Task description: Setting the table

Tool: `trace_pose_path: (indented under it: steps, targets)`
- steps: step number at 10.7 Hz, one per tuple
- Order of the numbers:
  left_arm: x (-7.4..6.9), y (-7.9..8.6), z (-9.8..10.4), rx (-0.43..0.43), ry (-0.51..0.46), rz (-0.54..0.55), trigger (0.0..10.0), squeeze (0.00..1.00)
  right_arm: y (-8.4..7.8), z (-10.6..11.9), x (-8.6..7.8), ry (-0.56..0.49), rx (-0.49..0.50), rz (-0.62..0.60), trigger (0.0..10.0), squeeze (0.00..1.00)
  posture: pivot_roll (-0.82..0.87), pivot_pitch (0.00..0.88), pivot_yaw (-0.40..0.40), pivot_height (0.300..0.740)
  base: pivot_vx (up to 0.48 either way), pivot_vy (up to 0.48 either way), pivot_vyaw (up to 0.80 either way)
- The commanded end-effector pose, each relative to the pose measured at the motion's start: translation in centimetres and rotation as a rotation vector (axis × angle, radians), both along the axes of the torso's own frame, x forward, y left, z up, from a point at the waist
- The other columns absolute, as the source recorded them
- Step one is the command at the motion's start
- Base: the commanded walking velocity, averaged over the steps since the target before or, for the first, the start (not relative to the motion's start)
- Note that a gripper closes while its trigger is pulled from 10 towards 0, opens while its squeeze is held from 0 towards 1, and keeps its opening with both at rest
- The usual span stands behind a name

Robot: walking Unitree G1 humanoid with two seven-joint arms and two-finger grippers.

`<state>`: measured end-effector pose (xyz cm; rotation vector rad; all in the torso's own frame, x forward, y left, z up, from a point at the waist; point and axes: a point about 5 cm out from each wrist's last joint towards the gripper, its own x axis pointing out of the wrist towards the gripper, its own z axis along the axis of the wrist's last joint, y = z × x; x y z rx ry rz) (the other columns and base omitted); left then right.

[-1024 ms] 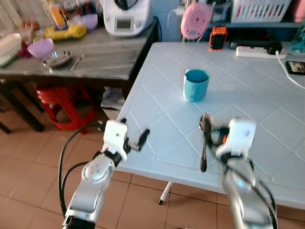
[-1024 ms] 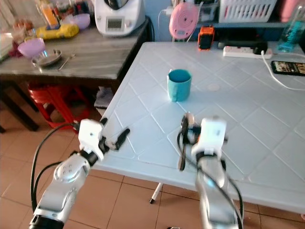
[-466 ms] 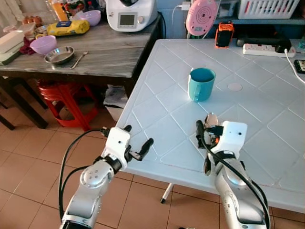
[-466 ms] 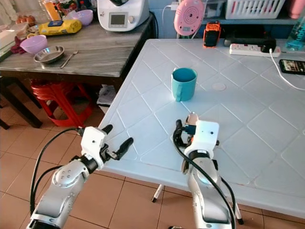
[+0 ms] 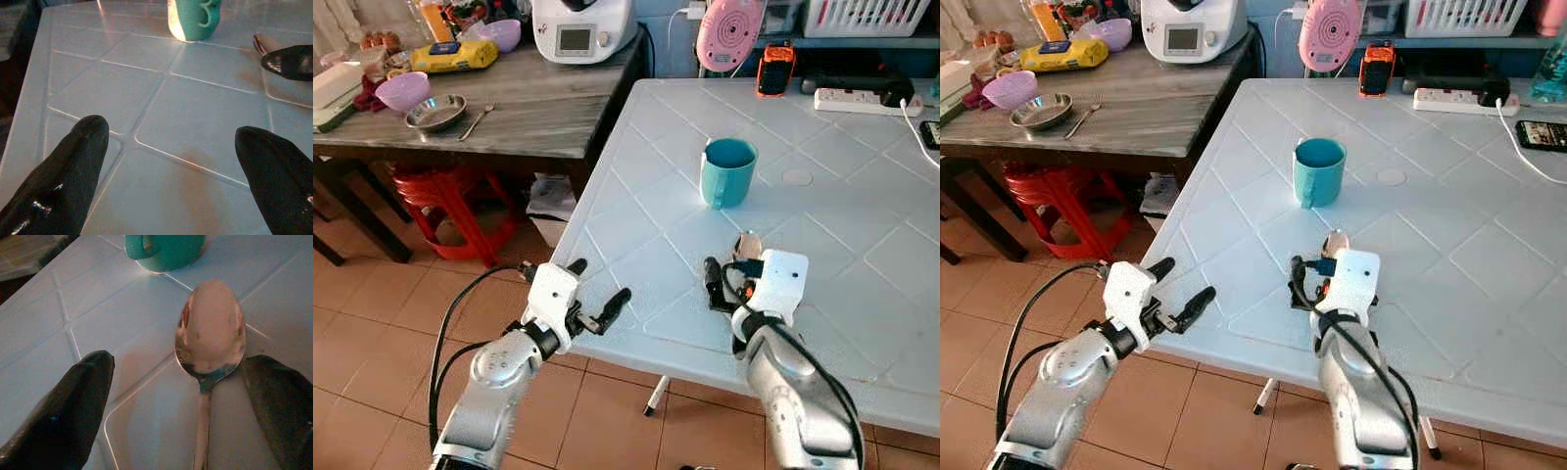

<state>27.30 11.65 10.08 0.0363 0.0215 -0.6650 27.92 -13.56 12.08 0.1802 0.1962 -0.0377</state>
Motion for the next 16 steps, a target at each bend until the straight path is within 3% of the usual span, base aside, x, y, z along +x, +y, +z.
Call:
trace_pose_path:
  steps: [1, 2, 3, 4, 5, 9, 12, 16]
  targets:
    - [0.1, 0.4, 0.5, 0.013, -0.020, -0.027, 10.0, 0.00, 0.5, 0.0, -0.1, 0.038, 0.026, -0.006, 10.0, 0.00, -0.18, 0.123, 0.123, 0.740, 0.000, 0.000, 0.00]
    - [0.1, 0.5, 0.5, 0.029, -0.028, -0.038, 10.0, 0.00, 0.5, -0.1, -0.1, 0.055, 0.025, -0.013, 10.0, 0.00, -0.18, 0.123, 0.123, 0.740, 0.000, 0.000, 0.00]
    - [0.1, 0.5, 0.5, 0.047, -0.035, -0.060, 10.0, 0.00, 0.6, -0.2, -0.1, 0.090, 0.041, -0.022, 8.2, 0.00, -0.18, 0.122, 0.127, 0.740, 0.000, 0.000, 0.00]
    - [0.0, 0.3, 0.4, 0.049, -0.035, -0.076, 10.0, 0.00, 0.5, -0.5, -0.1, 0.140, 0.040, -0.023, 0.4, 0.00, -0.18, 0.120, 0.127, 0.740, 0.000, 0.000, 0.00]
    - [-0.1, 0.2, 0.4, 0.042, -0.029, -0.085, 10.0, 0.00, 0.5, -1.0, -0.2, 0.192, -0.007, -0.016, 0.0, 0.00, -0.18, 0.119, 0.127, 0.740, 0.000, 0.000, 0.00]
    - [0.0, 0.0, 0.4, 0.034, -0.029, -0.094, 10.0, 0.00, -0.3, -2.4, -0.2, 0.310, -0.141, -0.027, 0.0, 0.00, -0.18, 0.117, 0.121, 0.740, 0.000, 0.000, 0.00]
    - [0.0, -0.1, 0.4, 0.032, -0.026, -0.098, 10.0, 0.00, -1.5, -4.1, -1.4, 0.386, -0.223, 0.014, 0.0, 0.00, -0.18, 0.118, 0.121, 0.740, 0.000, 0.000, 0.00]
    - [0.1, -0.1, 0.3, 0.038, -0.023, -0.111, 10.0, 0.00, -2.5, -4.7, -2.1, 0.412, -0.226, 0.006, 0.0, 0.00, -0.19, 0.117, 0.127, 0.740, 0.000, 0.000, 0.00]
